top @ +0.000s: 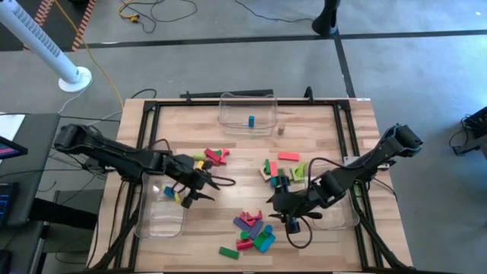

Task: Sort blocks by size
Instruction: Put the red arc block into the left transparent bin

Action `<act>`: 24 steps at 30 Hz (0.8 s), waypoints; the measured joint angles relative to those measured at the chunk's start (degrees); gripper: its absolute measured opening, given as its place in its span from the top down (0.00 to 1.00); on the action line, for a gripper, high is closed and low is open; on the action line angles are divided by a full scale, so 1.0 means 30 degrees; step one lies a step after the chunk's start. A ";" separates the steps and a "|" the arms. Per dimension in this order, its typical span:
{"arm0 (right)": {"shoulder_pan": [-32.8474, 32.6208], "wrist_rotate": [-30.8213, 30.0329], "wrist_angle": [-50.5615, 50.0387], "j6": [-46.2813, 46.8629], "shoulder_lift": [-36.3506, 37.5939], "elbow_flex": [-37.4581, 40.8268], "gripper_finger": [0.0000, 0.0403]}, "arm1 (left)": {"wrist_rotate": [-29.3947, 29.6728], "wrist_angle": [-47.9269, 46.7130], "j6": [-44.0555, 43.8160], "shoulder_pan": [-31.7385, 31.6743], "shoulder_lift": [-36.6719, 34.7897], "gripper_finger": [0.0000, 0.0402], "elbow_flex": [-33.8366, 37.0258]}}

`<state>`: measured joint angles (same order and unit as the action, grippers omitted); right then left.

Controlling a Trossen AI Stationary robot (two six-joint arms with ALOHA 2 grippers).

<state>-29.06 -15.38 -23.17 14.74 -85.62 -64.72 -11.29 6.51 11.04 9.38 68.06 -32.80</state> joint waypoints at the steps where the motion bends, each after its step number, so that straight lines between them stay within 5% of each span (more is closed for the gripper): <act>1: 0.0046 0.0006 0.0301 -0.0021 0.0000 0.0315 0.42 | -0.0003 0.0195 0.0069 0.0032 0.0453 0.56 0.0000; 14: 0.1250 0.0179 0.5387 0.0450 -0.0825 0.3628 0.42 | 0.0001 0.2768 0.0060 0.0045 0.3967 0.56 0.0007; 24: 0.2075 0.1984 0.3646 -0.0353 -0.4442 0.0979 0.42 | -0.0006 0.2823 -0.0414 0.0045 0.3932 0.56 0.0007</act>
<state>-22.83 -9.42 -12.24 13.68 -98.95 -61.79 -11.31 14.98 9.80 9.52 79.85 -32.77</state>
